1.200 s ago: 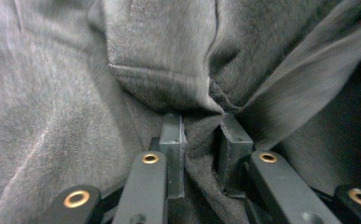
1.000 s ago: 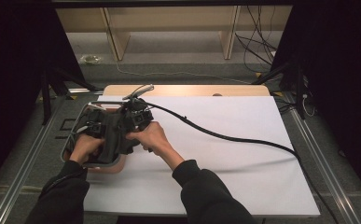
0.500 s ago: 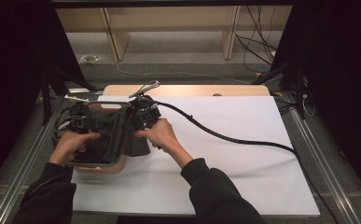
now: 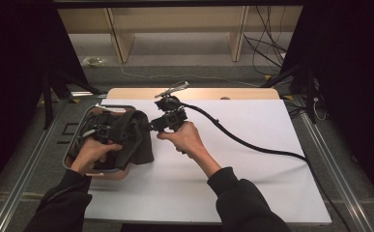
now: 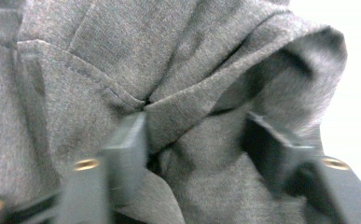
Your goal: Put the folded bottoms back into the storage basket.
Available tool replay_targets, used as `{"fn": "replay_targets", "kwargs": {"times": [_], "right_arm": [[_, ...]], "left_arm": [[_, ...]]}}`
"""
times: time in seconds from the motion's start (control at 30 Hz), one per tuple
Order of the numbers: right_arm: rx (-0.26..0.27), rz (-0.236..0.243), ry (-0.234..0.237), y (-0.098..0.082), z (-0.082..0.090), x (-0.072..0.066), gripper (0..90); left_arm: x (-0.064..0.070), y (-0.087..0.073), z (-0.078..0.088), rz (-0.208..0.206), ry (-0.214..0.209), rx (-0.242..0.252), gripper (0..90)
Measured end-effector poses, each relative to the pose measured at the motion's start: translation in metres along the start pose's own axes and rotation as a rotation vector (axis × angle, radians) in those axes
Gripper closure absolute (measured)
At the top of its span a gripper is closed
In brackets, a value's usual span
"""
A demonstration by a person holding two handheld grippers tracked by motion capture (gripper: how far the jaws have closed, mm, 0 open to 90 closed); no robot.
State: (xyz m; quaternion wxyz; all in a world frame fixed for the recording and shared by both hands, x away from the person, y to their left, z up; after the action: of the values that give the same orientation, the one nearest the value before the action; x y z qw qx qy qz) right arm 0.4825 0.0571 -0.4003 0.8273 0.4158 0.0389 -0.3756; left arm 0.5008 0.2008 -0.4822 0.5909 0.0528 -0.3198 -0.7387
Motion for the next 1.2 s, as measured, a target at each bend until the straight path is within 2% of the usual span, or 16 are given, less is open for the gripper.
{"fn": "replay_targets", "kwargs": {"times": [0.13, 0.27, 0.37, 0.47, 0.53, 0.6, 0.8, 0.9, 1.0, 1.07, 1.2], "right_arm": [[0.010, -0.030, 0.005, -0.011, 0.011, 0.012, 42.2], [0.023, -0.045, -0.003, -0.022, 0.023, 0.022, 43.1], [0.034, -0.057, -0.007, -0.029, 0.034, 0.028, 44.0], [0.044, -0.056, -0.030, -0.036, 0.044, 0.037, 44.4], [0.049, -0.060, -0.044, -0.042, 0.050, 0.042, 44.6], [0.056, -0.069, -0.040, -0.049, 0.056, 0.047, 44.7], [0.079, -0.095, -0.070, -0.071, 0.078, 0.065, 44.9], [0.110, -0.081, -0.107, -0.082, 0.091, 0.075, 44.5], [0.149, -0.074, -0.133, -0.093, 0.103, 0.084, 42.6], [0.184, -0.066, -0.151, -0.098, 0.109, 0.088, 40.4], [0.224, -0.039, -0.177, -0.107, 0.118, 0.093, 37.9]], "left_arm": [[0.001, 0.002, 0.007, -0.011, -0.001, 0.028, 69.3], [-0.001, 0.003, 0.015, -0.026, 0.000, 0.035, 80.4], [-0.005, 0.001, 0.016, -0.027, -0.012, 0.036, 81.5], [-0.011, 0.000, 0.017, -0.048, 0.025, 0.022, 81.7], [-0.012, -0.002, 0.013, -0.036, 0.010, 0.017, 81.6], [-0.013, -0.003, 0.009, -0.042, 0.013, 0.009, 81.5], [-0.015, -0.005, 0.005, -0.046, 0.016, -0.004, 81.7], [-0.018, -0.006, 0.002, -0.045, 0.023, -0.011, 82.1], [-0.025, -0.009, -0.004, -0.051, 0.067, -0.028, 82.8], [-0.026, -0.011, -0.008, -0.030, 0.044, -0.035, 82.8], [-0.025, -0.010, -0.010, -0.043, 0.071, -0.041, 82.9]]}}
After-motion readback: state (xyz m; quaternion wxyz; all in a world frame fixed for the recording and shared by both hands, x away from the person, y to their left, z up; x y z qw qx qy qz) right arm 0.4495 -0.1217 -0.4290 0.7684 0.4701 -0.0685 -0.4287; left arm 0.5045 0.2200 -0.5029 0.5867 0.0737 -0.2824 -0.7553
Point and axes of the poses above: each handheld gripper's, and its own axes: z roughly backward along the jaws, y roughly out of its top, x roughly to its right, the point moved 9 cm from there along -z, roughly forward along the jaws, and after that the axes turned 4 degrees about y, right-handed, at the moved point
